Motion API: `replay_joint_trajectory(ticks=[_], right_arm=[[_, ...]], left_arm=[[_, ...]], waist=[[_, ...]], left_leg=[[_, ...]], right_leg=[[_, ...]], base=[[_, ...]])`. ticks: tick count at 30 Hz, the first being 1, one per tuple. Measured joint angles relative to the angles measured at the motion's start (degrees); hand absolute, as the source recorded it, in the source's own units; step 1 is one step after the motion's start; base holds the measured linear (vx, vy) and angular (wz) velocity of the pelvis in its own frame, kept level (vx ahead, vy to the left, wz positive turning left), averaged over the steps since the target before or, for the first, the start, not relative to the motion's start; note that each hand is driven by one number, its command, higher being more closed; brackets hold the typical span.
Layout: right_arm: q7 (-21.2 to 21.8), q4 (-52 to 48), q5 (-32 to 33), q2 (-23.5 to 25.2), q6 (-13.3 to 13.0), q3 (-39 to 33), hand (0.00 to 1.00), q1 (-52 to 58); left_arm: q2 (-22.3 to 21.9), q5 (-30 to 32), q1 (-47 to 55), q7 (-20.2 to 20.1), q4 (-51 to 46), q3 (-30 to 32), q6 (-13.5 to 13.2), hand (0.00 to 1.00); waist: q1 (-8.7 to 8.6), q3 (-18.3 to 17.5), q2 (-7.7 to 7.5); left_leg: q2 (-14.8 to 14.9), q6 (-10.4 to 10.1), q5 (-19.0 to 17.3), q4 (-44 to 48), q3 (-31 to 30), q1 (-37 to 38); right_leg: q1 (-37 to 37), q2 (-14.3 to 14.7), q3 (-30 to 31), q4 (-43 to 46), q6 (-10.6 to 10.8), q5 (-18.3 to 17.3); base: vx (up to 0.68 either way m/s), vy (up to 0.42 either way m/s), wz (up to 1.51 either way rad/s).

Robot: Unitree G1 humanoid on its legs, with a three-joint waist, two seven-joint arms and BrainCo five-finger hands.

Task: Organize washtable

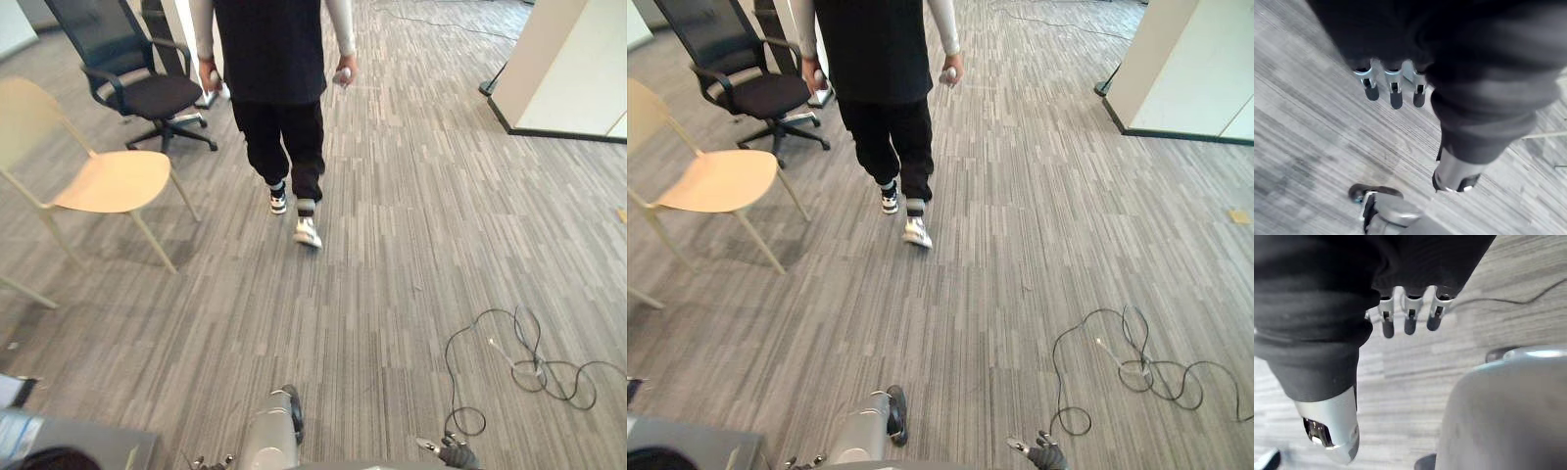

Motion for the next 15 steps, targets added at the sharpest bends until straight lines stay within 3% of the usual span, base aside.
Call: replay_joint_trajectory(ticks=[1, 2, 4, 5, 6, 8, 9, 11, 12, 13, 14, 15], right_arm=[[0.45, 0.48, -0.04, -0.63, 0.05, -0.72, 0.00, 0.07], [0.83, 1.14, -0.01, -1.47, -0.01, -0.76, 0.00, 0.26], [0.87, 1.10, -0.04, -2.87, 0.10, -1.02, 0.00, 0.43], [0.83, 1.08, -0.05, -3.14, 0.11, -1.26, 0.00, 0.71], [0.85, 1.05, 0.05, -3.18, 0.00, -2.20, 0.00, 1.55], [0.84, 0.55, 0.14, -2.77, 0.09, -2.42, 0.00, 1.88], [0.73, -0.58, 0.39, -2.18, 0.30, -2.52, 0.00, 3.42], [0.72, -1.28, 0.39, -2.02, 0.41, -2.44, 0.00, 4.27], [0.72, -1.27, 0.39, -1.96, 0.99, -2.20, 0.00, 4.43], [0.70, -1.26, 0.39, -1.79, 1.28, -1.93, 0.00, 4.60], [0.74, -1.31, 0.31, -1.91, 1.62, -1.71, 0.00, 4.72], [0.80, -1.32, 0.17, -2.71, 1.76, -1.57, 0.00, 4.78]], left_arm=[[0.19, 0.04, -0.01, 0.04, 0.71, -0.27, 0.13, 0.00], [0.61, 0.11, 0.18, -0.11, 1.06, -1.96, 0.32, 0.00], [0.25, 0.66, -0.06, -0.25, 1.80, -2.74, 0.69, 0.00], [0.06, 0.75, -0.40, -0.32, 1.94, -2.82, 0.80, 0.00], [-0.48, 0.80, -1.14, -0.51, 2.10, -2.55, 1.03, 0.00], [-0.89, 0.87, -2.26, -0.81, 1.92, -1.47, 1.10, 0.00], [-1.65, 1.19, -2.97, -1.05, 1.46, -0.60, 1.05, 0.00], [-2.26, 1.47, -3.35, -1.09, 0.94, 0.67, 0.99, 0.00], [-2.86, 1.77, -3.29, -1.09, 0.47, 1.83, 1.02, 0.00], [-3.12, 1.80, -3.21, -1.15, 0.45, 2.32, 1.02, 0.00], [-3.48, 1.84, -3.24, -1.29, 0.40, 3.10, 1.00, 0.00], [-4.23, 1.93, -3.30, -1.32, 0.35, 3.56, 1.02, 0.00]], waist=[[0.01, 0.11, 0.15], [-0.61, 0.09, 0.73], [-1.80, 0.23, 2.67], [-1.97, 0.33, 3.11], [-2.26, 0.52, 4.10], [-3.18, 0.59, 4.05], [-3.28, 0.64, 4.14], [-3.21, 0.60, 4.21], [-3.41, 0.60, 4.18], [-3.80, 0.57, 4.44], [-4.51, 0.52, 4.74], [-4.36, 0.40, 5.86]], left_leg=[[-1.84, 0.55, -1.78, -1.41, 0.59, 4.81], [-3.38, 0.76, -2.20, -4.69, 0.63, 10.08], [-4.00, 0.77, -2.18, -10.97, -0.45, 17.88], [-3.84, 0.76, -2.17, -12.82, -0.80, 20.03], [-3.41, 0.45, -2.32, -16.89, -1.40, 24.67], [-3.11, -0.69, -3.13, -19.53, -2.75, 28.13], [-2.45, -1.72, -4.09, -21.81, -4.16, 31.19], [-1.84, -2.74, -5.42, -23.60, -5.49, 33.89], [-1.03, -5.00, -6.78, -24.05, -7.07, 36.25], [-0.32, -5.62, -7.12, -23.45, -8.23, 36.96], [1.03, -5.79, -7.06, -20.15, -11.41, 36.98], [2.37, -6.28, -6.78, -17.77, -12.67, 36.17]], right_leg=[[-4.45, 0.95, 2.93, 14.13, 0.94, 5.03], [-8.88, 0.98, 0.60, 23.91, -0.24, 4.70], [-14.68, 1.41, -5.99, 28.64, -5.15, -0.59], [-16.56, 1.99, -7.90, 28.39, -5.91, -2.59], [-20.86, 4.02, -11.71, 23.83, -6.16, -7.07], [-24.65, 5.54, -15.25, 15.26, -6.18, -9.49], [-26.58, 6.67, -18.66, 2.20, -6.52, -9.17], [-27.52, 8.05, -21.06, -12.98, -6.87, -5.62], [-28.35, 9.68, -21.03, -20.89, -7.87, -0.82], [-28.11, 10.15, -20.99, -20.69, -8.78, 1.42], [-27.08, 10.66, -21.02, -19.46, -10.20, 5.93], [-26.88, 10.97, -21.98, -18.24, -10.34, 4.39]], base=[[0.67, 0.316, -0.01], [0.50, 0.228, -0.02], [0.43, 0.191, 0.02], [0.52, 0.203, 0.02], [0.41, 0.134, 0.04], [0.42, 0.084, 0.31], [0.47, 0.036, 0.48], [0.61, -0.017, 0.46], [0.65, -0.066, 0.58], [0.72, -0.109, 0.86], [0.60, -0.112, 0.66], [0.73, -0.148, 0.61]])
